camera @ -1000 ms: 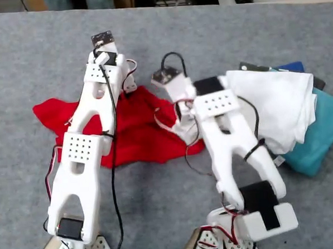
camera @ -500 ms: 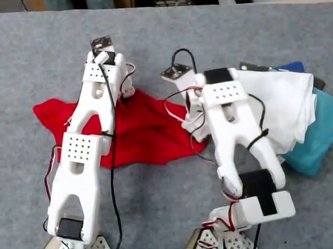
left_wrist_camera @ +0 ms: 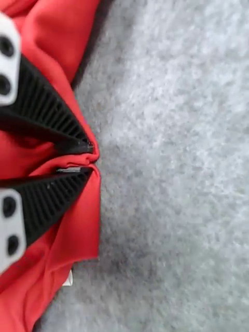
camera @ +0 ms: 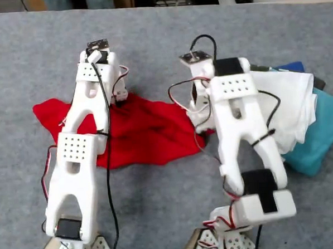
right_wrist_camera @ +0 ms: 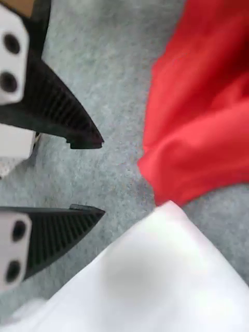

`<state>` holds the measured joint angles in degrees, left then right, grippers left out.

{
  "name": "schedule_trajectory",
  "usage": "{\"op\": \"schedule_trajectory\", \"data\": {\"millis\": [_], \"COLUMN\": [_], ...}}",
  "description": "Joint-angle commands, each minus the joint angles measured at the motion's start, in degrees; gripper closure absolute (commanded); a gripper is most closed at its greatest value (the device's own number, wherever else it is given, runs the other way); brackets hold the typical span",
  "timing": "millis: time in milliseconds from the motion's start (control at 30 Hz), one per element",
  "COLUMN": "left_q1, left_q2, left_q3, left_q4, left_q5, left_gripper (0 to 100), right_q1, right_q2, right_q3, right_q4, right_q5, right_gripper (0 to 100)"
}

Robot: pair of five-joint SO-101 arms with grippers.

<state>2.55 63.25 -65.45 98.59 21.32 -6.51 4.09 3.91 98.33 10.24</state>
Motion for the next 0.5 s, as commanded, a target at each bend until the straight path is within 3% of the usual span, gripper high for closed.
{"op": "schedule_trajectory", "data": {"millis": [0, 167, 300, 467], "left_q1": [-2.4, -3.0, -6.0, -10.1], "left_q2": [-0.9, -1.0, -1.0, -4.0], "left_q3": [-0.6, -1.6, -0.7, 9.9], "left_q4": [1.3, 2.0, 2.4, 2.5], "left_q5": [-0.6, -1.5, -9.3, -17.2], "left_gripper": [94, 94, 94, 97], "right_q1": [-0.7, -0.9, -1.5, -3.0], "right_q2": [4.4, 7.4, 7.4, 7.3], "right_q3": [-4.4, -9.1, -10.1, -12.4], "right_q4": [-0.9, 1.1, 2.5, 2.5], "right_q5": [-3.8, -10.0, -12.4, -12.4], "right_gripper": [81.3, 81.3, 81.3, 81.4]}}
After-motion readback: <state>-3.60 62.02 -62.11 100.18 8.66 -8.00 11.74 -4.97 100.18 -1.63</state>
